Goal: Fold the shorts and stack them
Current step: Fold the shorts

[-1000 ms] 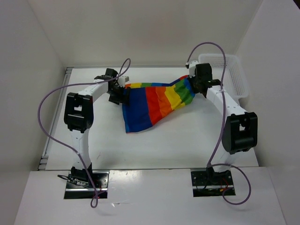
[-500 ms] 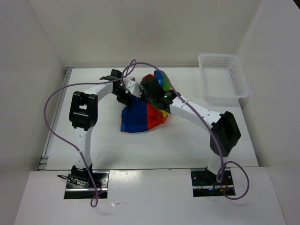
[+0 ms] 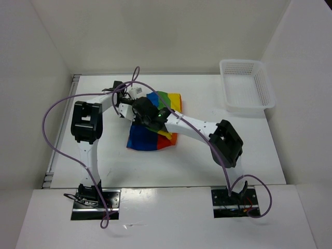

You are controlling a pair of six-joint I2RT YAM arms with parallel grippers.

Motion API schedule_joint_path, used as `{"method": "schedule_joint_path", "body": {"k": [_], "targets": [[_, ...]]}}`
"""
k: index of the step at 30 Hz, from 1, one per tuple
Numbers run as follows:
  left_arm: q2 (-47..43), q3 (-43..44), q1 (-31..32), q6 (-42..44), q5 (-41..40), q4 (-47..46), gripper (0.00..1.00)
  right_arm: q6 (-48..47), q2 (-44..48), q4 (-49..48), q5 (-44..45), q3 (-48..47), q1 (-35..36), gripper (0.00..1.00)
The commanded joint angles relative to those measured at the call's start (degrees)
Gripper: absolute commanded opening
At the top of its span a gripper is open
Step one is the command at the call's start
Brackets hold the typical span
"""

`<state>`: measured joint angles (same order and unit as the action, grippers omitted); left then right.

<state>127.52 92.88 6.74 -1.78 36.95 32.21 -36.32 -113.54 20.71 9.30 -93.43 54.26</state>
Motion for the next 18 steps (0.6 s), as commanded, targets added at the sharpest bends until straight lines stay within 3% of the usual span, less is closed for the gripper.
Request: {"method": "schedule_joint_path", "body": {"k": [1, 9, 10, 11, 13, 14, 16, 18], "targets": [[0.09, -2.61, -0.77, 1.78, -1.27, 1.02, 0.19, 5.29, -1.15, -2.43, -3.32, -3.52, 0.50, 0.00], [-1.04, -3.76, -1.90, 1.78, -1.27, 1.02, 0.19, 8.63, -1.95, 3.37, -15.97, -6.33, 1.02, 0.00], [-1.57, -3.76, -1.91, 1.78, -1.27, 1.02, 0.22, 7.93, -1.95, 3.89, -18.85, -6.33, 1.02, 0.12], [-1.58, -3.76, -2.52, 1.78, -1.27, 1.02, 0.34, 7.93, -1.95, 4.42, -20.10, -7.02, 1.02, 0.26], [-2.80, -3.24, -3.13, 1.78, -1.27, 2.33, 0.47, 10.11, -1.17, 5.13, -22.91, -9.48, 1.02, 0.41], [-2.81, -3.23, -4.01, 1.78, -1.27, 2.33, 0.53, 11.08, -0.29, 5.13, -24.05, -10.54, 1.02, 0.54], [-4.74, -2.71, -5.68, 1.78, -1.79, 2.86, 0.67, 13.36, 1.46, 6.62, -28.95, -14.14, 0.41, 0.62], [-5.80, -0.52, -6.91, 1.78, -2.58, 4.17, 0.71, 13.98, 3.57, 6.62, -29.95, -15.64, -0.12, 0.68]]}}
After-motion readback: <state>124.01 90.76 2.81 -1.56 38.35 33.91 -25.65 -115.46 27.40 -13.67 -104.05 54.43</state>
